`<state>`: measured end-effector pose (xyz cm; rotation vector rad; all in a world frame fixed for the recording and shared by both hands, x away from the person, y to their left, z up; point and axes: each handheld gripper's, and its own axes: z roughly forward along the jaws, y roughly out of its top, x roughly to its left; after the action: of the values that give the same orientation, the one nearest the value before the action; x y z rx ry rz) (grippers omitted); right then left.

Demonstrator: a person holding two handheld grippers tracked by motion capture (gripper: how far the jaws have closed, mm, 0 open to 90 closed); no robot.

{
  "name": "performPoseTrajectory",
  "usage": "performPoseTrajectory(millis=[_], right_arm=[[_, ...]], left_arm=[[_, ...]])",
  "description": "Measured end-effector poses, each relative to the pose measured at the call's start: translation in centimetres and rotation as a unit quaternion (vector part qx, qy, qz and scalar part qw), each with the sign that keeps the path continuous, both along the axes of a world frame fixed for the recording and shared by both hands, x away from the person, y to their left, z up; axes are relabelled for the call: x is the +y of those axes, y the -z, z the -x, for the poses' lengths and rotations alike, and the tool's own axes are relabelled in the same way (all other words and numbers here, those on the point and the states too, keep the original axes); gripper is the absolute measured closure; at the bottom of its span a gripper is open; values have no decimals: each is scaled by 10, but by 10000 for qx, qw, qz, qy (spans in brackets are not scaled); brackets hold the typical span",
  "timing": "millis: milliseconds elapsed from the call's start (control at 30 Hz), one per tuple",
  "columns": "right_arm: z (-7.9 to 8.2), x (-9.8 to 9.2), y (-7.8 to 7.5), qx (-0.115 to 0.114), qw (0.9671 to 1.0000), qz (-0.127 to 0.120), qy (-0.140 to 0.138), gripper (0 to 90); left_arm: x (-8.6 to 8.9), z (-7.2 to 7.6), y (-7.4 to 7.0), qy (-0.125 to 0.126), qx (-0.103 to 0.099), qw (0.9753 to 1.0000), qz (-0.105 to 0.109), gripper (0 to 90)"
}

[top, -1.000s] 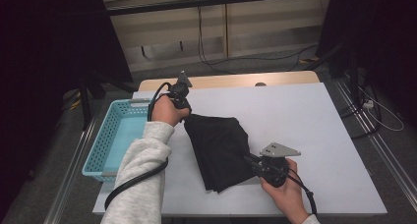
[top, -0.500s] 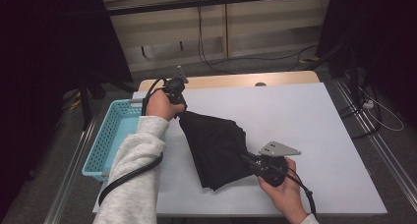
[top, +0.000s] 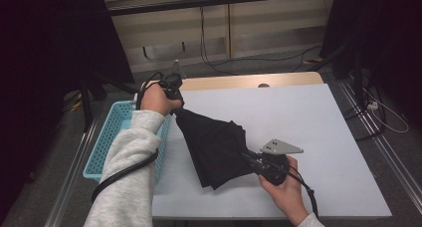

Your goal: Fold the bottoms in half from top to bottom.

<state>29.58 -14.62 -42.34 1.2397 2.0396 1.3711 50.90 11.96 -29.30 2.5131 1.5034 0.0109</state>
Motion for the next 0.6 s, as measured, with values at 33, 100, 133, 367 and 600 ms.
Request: performPoseTrajectory(millis=[33, 100, 133, 367, 600], right_arm=[[0, 1, -1, -7, 10000, -9, -13, 818], [-2, 2, -2, -24, 10000, -14, -17, 818], [-2, 3, -3, -23, 10000, -18, -36, 818], [-3, 7, -6, -76, 9999, -51, -92, 818], [-3, 13, -8, -96, 9998, -108, -131, 818]], left_arm=[[1, 0, -1, 2, 12, 10000, -6, 851], [2, -1, -2, 0, 54, 10000, -18, 850], [2, -1, -2, -38, 45, 10000, -6, 851], [8, 1, -10, -65, 21, 10000, 4, 851], [16, 1, -17, -102, 45, 9999, 24, 851]])
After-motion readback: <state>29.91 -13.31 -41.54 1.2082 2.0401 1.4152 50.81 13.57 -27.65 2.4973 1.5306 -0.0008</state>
